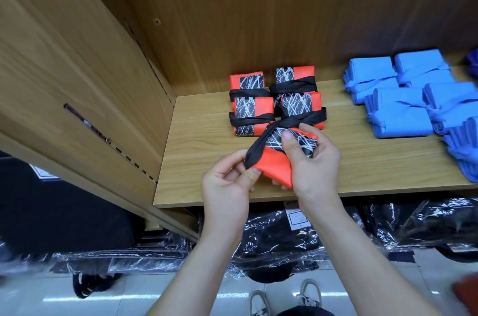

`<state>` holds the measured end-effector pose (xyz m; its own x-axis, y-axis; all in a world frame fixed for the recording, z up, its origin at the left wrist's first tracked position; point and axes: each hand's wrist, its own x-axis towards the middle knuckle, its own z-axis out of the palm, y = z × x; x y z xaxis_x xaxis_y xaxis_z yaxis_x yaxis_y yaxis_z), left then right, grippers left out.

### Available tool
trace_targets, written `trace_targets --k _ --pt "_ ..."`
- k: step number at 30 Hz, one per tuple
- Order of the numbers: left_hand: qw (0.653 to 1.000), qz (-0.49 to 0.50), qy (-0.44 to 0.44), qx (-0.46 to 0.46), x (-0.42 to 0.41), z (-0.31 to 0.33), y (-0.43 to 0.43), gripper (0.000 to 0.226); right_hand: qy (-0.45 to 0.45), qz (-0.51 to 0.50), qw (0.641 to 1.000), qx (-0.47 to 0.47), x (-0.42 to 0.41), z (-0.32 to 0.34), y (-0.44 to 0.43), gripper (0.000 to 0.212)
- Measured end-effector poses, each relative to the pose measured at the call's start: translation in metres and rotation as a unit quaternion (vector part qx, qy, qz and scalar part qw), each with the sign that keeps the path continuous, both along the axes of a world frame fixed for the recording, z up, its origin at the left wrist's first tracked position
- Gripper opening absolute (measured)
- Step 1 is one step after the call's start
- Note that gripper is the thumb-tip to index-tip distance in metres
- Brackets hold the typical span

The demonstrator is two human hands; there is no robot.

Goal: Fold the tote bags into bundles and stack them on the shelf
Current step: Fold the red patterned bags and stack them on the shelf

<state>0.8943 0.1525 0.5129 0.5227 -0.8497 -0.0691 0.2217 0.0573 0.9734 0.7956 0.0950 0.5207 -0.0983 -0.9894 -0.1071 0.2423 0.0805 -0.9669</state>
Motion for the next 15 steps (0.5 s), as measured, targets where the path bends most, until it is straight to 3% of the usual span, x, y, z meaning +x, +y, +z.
trace_targets --k 5,10,13,15 --pt "1.000 0.023 -0.010 0.017 -0.004 -0.001 0.000 0.032 0.091 -0.041 0.993 -0.063 0.005 -0.010 -0.001 0.021" --pt "0.998 -0.065 -0.010 0.020 -0.006 -0.002 0.007 0.015 0.129 -0.102 0.979 -0.122 0.004 -0.009 -0.001 0.019" --pt "0.996 -0.038 -0.061 0.044 0.001 -0.004 0.003 0.017 0.171 -0.008 0.981 -0.090 0.005 -0.008 0.001 0.032" --pt "0.990 -0.028 -0.126 0.053 0.007 -0.007 0.001 0.024 0.134 0.086 0.986 -0.048 0.002 -0.008 0.002 0.041"
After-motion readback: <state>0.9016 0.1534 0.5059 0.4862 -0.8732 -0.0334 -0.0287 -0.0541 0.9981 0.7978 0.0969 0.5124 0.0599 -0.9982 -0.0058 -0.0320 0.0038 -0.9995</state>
